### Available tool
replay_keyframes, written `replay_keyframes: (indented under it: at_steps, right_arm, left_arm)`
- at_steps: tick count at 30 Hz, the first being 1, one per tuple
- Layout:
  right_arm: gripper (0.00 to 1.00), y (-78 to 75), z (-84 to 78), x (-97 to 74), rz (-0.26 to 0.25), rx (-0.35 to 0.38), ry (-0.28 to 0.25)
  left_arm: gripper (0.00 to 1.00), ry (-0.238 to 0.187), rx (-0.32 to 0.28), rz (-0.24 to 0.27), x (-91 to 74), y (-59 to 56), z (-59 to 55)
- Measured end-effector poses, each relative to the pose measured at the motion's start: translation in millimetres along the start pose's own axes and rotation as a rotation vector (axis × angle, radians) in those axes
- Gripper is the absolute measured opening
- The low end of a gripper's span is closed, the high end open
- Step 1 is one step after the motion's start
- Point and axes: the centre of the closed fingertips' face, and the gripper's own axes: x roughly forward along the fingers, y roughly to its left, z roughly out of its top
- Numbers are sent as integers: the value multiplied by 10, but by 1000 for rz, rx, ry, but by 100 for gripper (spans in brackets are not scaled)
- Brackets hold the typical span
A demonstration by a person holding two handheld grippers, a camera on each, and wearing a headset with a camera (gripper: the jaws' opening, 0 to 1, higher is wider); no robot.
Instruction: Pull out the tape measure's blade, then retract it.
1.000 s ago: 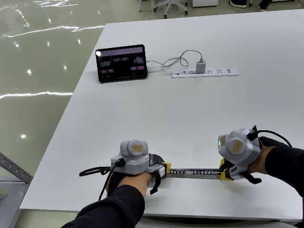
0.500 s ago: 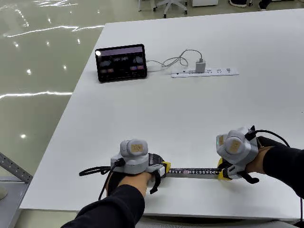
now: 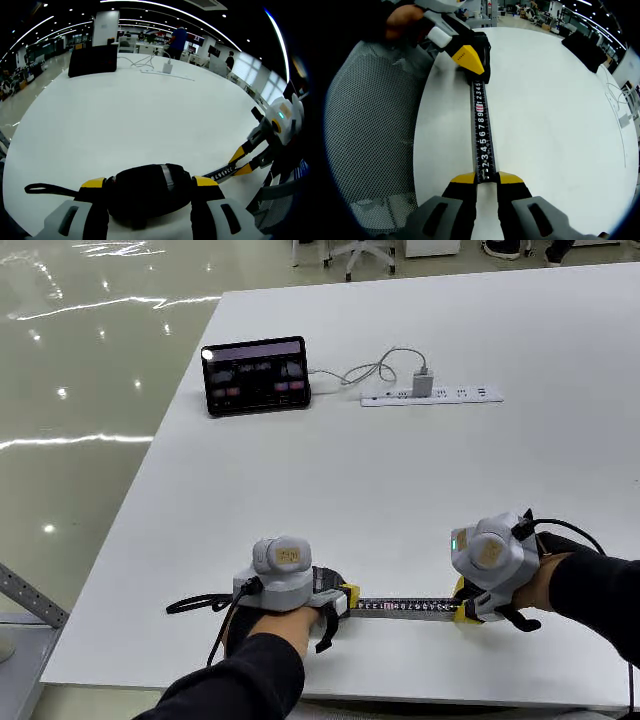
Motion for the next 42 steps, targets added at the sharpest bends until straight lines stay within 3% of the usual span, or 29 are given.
replay_keyframes:
  at_steps: [42]
  right_arm:
    - [10, 21, 196, 76, -4, -8, -36]
  left_arm:
    - [62, -2, -9, 2, 2, 4, 0]
